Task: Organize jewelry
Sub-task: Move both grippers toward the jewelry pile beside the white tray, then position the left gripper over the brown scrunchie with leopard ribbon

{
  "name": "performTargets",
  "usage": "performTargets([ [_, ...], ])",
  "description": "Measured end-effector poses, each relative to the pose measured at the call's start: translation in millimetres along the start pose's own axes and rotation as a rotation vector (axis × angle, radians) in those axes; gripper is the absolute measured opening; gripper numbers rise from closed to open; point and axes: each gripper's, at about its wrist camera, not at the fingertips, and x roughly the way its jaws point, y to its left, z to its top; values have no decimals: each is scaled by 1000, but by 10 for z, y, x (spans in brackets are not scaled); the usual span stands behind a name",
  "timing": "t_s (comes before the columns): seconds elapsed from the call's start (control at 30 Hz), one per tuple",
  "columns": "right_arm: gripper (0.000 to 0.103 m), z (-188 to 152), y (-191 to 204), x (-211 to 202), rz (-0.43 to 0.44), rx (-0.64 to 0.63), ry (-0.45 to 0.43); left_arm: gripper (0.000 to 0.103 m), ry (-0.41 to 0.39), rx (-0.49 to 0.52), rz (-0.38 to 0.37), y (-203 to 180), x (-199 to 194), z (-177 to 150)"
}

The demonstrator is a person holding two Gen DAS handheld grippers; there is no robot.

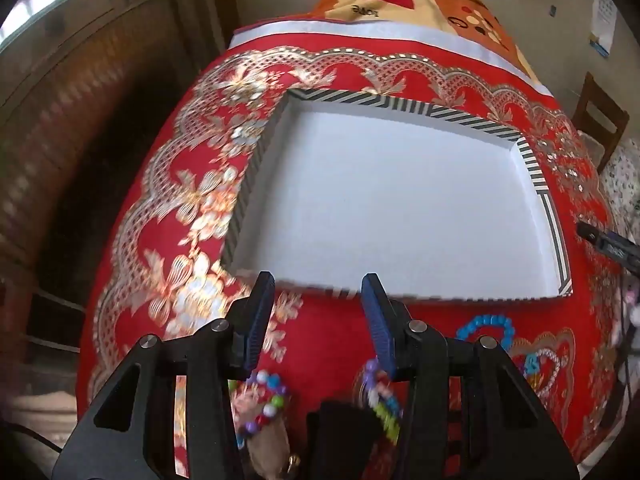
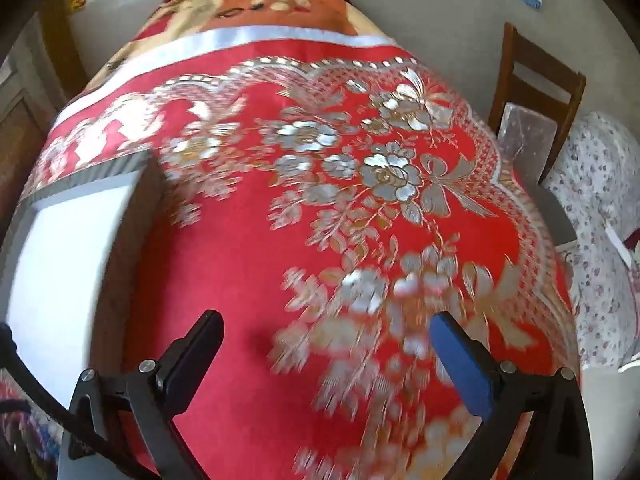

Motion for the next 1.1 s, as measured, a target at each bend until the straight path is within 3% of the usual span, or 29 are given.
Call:
performTargets([
  [0.23,103,-353,448,-685,92,-35,-7,45,1,-57,9,60,-207,-254],
  [0.53,103,-845,1004,-1203,213,-65,21,45,10,-76,13,23,-445,-592],
  [0.7,103,-1055,1253,-1585,265,-132,-24,45,11,-89,18,8,-579,-792],
  [1.1,103,-1369,1608,-1979,316,-236,-47,45,5,-144,21,57,-787,-1018],
])
